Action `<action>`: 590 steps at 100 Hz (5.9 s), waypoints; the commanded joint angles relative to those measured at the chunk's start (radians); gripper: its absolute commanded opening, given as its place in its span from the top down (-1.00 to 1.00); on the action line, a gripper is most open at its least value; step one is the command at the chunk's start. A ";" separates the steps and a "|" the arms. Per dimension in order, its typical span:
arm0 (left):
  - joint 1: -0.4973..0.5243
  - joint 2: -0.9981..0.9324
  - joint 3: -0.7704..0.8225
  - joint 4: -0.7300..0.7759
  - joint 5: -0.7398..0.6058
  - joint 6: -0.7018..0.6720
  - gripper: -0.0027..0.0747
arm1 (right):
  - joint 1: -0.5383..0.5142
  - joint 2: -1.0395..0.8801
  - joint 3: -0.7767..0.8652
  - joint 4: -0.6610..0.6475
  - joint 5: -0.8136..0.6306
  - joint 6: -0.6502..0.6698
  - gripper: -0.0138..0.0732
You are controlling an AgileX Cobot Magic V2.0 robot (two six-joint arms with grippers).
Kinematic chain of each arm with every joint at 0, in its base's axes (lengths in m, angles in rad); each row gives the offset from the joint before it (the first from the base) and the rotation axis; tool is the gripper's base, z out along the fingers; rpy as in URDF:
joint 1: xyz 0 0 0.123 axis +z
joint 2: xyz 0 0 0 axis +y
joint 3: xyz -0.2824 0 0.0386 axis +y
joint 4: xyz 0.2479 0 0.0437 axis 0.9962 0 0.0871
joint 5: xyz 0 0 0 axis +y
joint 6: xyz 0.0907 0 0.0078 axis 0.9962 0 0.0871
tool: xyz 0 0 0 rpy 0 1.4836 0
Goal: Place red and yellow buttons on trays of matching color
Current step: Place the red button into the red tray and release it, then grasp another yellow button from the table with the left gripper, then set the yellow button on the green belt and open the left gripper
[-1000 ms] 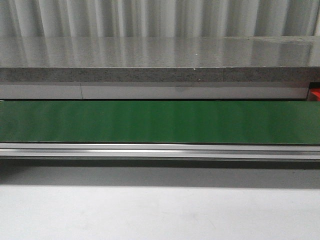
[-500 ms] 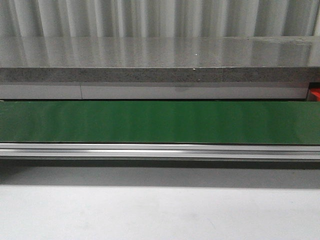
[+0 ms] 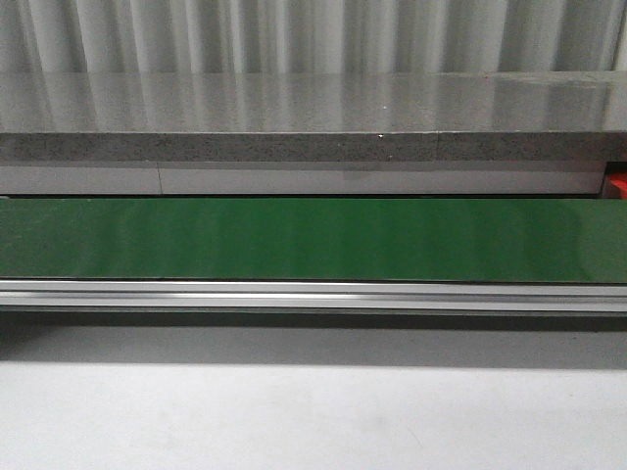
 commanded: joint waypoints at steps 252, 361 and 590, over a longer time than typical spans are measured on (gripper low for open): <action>0.371 1.218 -0.558 0.248 0.036 -0.616 -0.39 | 0.000 -0.134 0.048 0.057 -0.065 -0.010 0.84; 0.413 1.444 -0.598 0.187 0.007 -0.492 0.99 | 0.000 -0.134 0.048 0.057 -0.065 -0.010 0.84; 0.185 1.212 -0.967 -0.269 0.328 0.239 -0.68 | 0.000 -0.134 0.048 0.057 -0.065 -0.010 0.84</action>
